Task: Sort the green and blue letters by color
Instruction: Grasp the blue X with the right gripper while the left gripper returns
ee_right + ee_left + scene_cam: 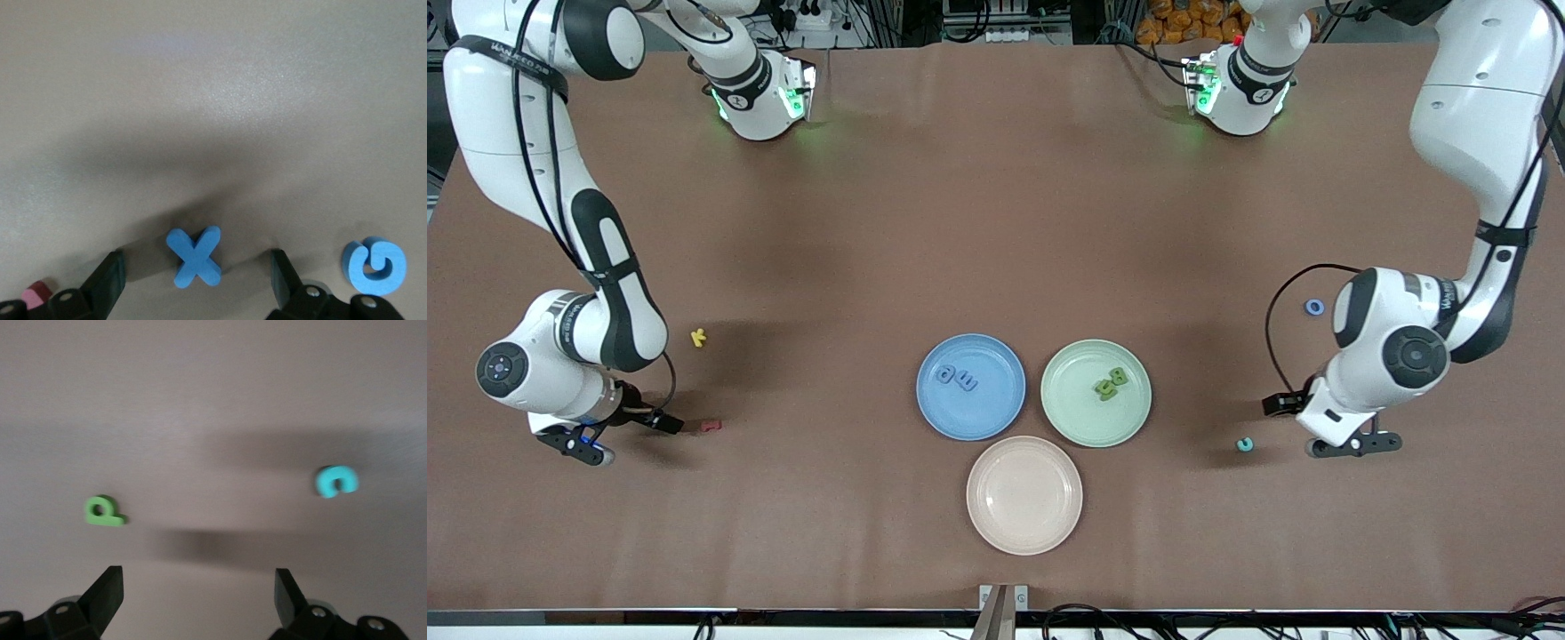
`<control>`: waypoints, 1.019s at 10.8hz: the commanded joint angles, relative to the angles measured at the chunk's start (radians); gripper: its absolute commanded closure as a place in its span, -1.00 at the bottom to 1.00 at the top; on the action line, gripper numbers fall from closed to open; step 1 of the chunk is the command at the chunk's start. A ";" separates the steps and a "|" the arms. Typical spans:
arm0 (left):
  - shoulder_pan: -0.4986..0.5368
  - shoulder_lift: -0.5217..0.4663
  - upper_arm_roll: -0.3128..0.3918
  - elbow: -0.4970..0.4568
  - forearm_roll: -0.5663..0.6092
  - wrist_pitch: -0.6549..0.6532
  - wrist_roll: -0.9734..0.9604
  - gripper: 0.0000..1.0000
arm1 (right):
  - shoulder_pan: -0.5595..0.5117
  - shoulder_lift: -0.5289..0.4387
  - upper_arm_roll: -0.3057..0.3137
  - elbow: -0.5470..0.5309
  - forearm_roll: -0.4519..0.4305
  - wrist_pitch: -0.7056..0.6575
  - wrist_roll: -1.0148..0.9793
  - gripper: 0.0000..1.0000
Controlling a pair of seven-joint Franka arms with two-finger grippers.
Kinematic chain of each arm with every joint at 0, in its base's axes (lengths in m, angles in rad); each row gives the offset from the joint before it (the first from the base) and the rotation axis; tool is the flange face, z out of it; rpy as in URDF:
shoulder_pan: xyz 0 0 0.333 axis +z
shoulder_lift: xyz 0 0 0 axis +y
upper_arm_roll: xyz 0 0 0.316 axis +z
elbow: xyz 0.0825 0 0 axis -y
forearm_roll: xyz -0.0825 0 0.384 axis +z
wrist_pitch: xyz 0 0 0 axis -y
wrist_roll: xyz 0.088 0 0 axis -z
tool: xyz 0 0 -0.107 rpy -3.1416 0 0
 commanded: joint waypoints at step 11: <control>0.197 0.084 -0.035 -0.045 0.032 0.213 0.364 -1.00 | 0.022 -0.064 0.117 0.031 0.010 -0.113 0.185 1.00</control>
